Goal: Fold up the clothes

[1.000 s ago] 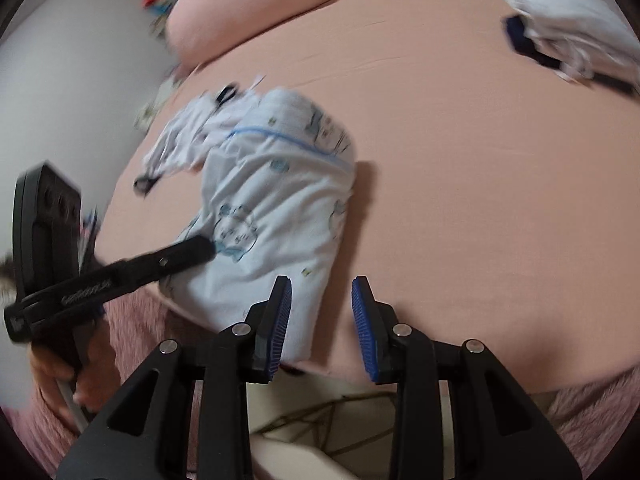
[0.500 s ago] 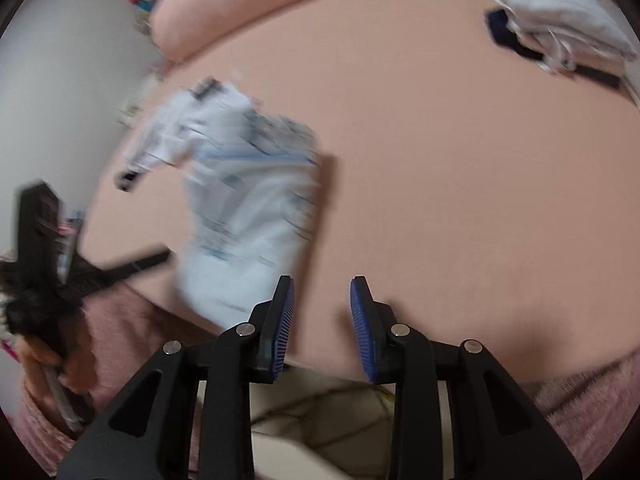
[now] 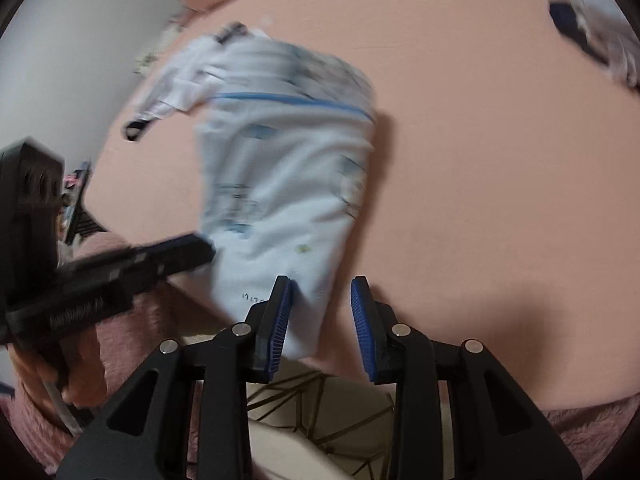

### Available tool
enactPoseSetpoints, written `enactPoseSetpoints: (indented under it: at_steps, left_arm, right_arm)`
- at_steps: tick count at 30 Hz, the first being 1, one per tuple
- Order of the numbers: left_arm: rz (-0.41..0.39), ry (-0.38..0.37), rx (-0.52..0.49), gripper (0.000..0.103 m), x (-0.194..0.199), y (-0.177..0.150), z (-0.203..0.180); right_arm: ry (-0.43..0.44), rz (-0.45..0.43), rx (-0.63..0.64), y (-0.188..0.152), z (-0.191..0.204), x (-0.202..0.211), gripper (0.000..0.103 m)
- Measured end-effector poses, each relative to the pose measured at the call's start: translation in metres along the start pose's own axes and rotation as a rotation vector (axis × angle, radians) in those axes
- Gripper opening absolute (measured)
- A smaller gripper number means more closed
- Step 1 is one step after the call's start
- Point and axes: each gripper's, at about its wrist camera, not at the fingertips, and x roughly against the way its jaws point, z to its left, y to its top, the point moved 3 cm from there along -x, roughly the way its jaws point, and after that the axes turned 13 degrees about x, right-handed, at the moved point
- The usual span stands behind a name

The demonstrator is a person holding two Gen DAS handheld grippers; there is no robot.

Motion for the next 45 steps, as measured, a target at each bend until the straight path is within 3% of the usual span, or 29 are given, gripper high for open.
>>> enactPoseSetpoints:
  at_steps: [1, 2, 5, 6, 9, 13, 18, 20, 23, 26, 30, 31, 33, 36, 38, 40, 42, 44, 45]
  left_arm:
    - [-0.009, 0.027, 0.0, 0.035, 0.001, -0.001, 0.002]
    - [-0.019, 0.02, 0.007, 0.041, 0.005, 0.0, 0.003]
    - [-0.059, -0.164, 0.044, 0.041, 0.03, 0.018, -0.003]
    - [-0.091, -0.178, 0.031, 0.041, 0.037, 0.027, -0.009]
    - [-0.166, -0.134, -0.022, 0.041, 0.043, 0.051, -0.027]
    - [-0.2, -0.101, -0.1, 0.041, 0.037, 0.07, -0.043]
    - [-0.257, -0.135, -0.214, 0.041, 0.034, 0.074, -0.059]
    - [-0.241, -0.102, -0.204, 0.041, 0.021, 0.078, -0.057]
    - [-0.15, -0.014, -0.145, 0.041, -0.016, 0.085, -0.038]
    - [-0.129, 0.041, -0.171, 0.044, -0.035, 0.087, -0.031]
    - [-0.125, -0.036, -0.123, 0.044, -0.027, 0.095, -0.026]
    - [-0.148, -0.074, -0.111, 0.044, -0.018, 0.096, -0.024]
    - [-0.215, -0.126, -0.113, 0.044, 0.003, 0.095, -0.024]
    - [-0.315, -0.147, -0.142, 0.044, 0.024, 0.097, -0.033]
    - [-0.389, -0.137, -0.098, 0.043, 0.028, 0.1, -0.034]
    - [-0.373, -0.151, -0.061, 0.043, 0.015, 0.099, -0.032]
    - [-0.311, -0.107, -0.034, 0.043, -0.012, 0.1, -0.025]
    - [-0.276, -0.068, -0.015, 0.054, -0.035, 0.101, -0.014]
    - [-0.264, -0.09, 0.011, 0.057, -0.037, 0.105, -0.008]
  right_arm:
    - [0.016, 0.005, -0.007, -0.002, -0.003, -0.002, 0.033]
    - [0.026, -0.005, -0.009, -0.005, -0.004, 0.005, 0.033]
    - [-0.028, -0.058, 0.024, 0.001, -0.007, 0.031, 0.033]
    - [-0.043, -0.082, 0.033, 0.006, -0.009, 0.039, 0.034]
    - [-0.091, -0.124, 0.036, 0.031, -0.013, 0.053, 0.035]
    - [-0.109, -0.156, 0.018, 0.055, -0.013, 0.056, 0.035]
    - [-0.122, -0.158, 0.034, 0.072, -0.007, 0.046, 0.035]
    - [-0.114, -0.154, 0.03, 0.076, -0.008, 0.039, 0.035]
    - [-0.135, -0.125, 0.02, 0.08, -0.012, 0.018, 0.035]
    - [-0.132, -0.112, -0.001, 0.083, -0.016, 0.002, 0.036]
    - [-0.175, -0.132, 0.0, 0.082, -0.02, -0.002, 0.047]
    - [-0.168, -0.139, -0.028, 0.082, -0.024, 0.001, 0.047]
    - [-0.164, -0.181, -0.084, 0.08, -0.03, 0.017, 0.036]
    - [-0.16, -0.233, -0.09, 0.083, -0.031, 0.034, 0.037]
    - [-0.152, -0.235, -0.077, 0.088, -0.029, 0.033, 0.037]
    - [-0.138, -0.215, -0.073, 0.092, -0.029, 0.021, 0.037]
    - [-0.158, -0.225, -0.097, 0.088, -0.033, 0.013, 0.035]
    - [-0.178, -0.236, -0.121, 0.084, -0.037, 0.005, 0.036]
    - [-0.188, -0.241, -0.132, 0.082, -0.039, 0.001, 0.036]
